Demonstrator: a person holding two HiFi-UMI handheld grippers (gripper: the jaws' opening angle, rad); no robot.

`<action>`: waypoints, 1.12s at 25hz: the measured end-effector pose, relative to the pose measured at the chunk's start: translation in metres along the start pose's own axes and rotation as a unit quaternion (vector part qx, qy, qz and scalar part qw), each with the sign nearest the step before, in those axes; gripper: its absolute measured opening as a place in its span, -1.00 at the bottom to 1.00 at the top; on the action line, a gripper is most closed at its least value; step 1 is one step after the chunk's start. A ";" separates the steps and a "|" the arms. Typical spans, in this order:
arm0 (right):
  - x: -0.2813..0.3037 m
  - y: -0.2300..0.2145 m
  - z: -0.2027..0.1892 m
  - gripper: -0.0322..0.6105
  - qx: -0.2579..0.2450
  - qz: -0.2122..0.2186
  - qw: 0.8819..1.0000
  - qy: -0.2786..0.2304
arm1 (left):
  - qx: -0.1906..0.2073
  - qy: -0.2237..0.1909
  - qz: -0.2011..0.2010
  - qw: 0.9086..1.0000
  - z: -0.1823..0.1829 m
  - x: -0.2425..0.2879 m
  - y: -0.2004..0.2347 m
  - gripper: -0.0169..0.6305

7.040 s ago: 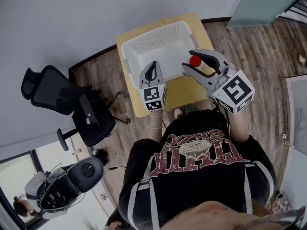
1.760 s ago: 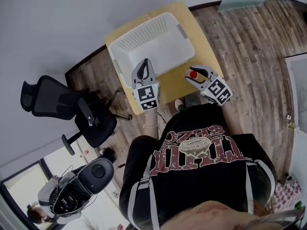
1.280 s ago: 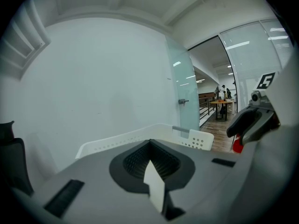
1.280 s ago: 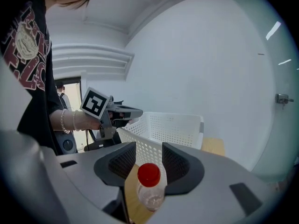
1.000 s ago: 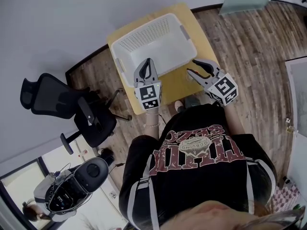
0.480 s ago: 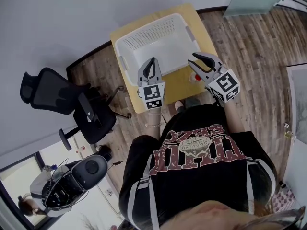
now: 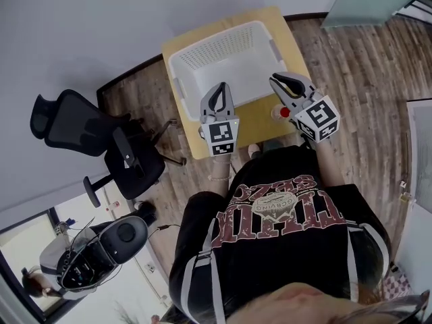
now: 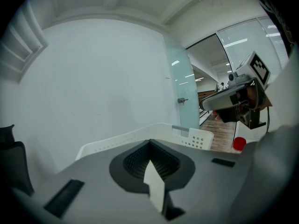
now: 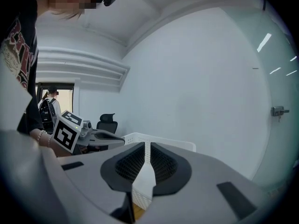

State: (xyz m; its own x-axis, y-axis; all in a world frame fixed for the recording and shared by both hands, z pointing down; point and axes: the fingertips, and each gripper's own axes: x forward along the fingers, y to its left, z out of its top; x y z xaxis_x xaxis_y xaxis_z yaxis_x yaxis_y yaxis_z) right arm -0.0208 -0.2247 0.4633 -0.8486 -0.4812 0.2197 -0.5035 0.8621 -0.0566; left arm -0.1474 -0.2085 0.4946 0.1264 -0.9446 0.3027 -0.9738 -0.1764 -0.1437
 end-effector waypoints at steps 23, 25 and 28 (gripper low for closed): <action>0.023 -0.012 -0.001 -0.85 0.020 0.030 0.999 0.007 | -0.004 0.006 0.011 1.000 0.000 0.002 0.000 -0.81; 0.023 -0.012 -0.003 -0.85 0.020 0.032 0.999 0.009 | -0.004 0.006 0.012 1.000 0.000 0.002 -0.002 -0.81; 0.022 -0.012 -0.006 -0.85 0.020 0.034 0.999 0.009 | -0.002 0.006 0.014 1.000 0.000 0.002 -0.005 -0.81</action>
State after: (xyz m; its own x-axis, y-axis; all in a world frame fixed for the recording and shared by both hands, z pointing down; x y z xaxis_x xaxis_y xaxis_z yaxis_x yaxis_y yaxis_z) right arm -0.0324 -0.2443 0.4743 -0.8784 -0.4181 0.2315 -0.4507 0.8859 -0.1101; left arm -0.1420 -0.2094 0.4959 0.0972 -0.9458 0.3098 -0.9777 -0.1489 -0.1481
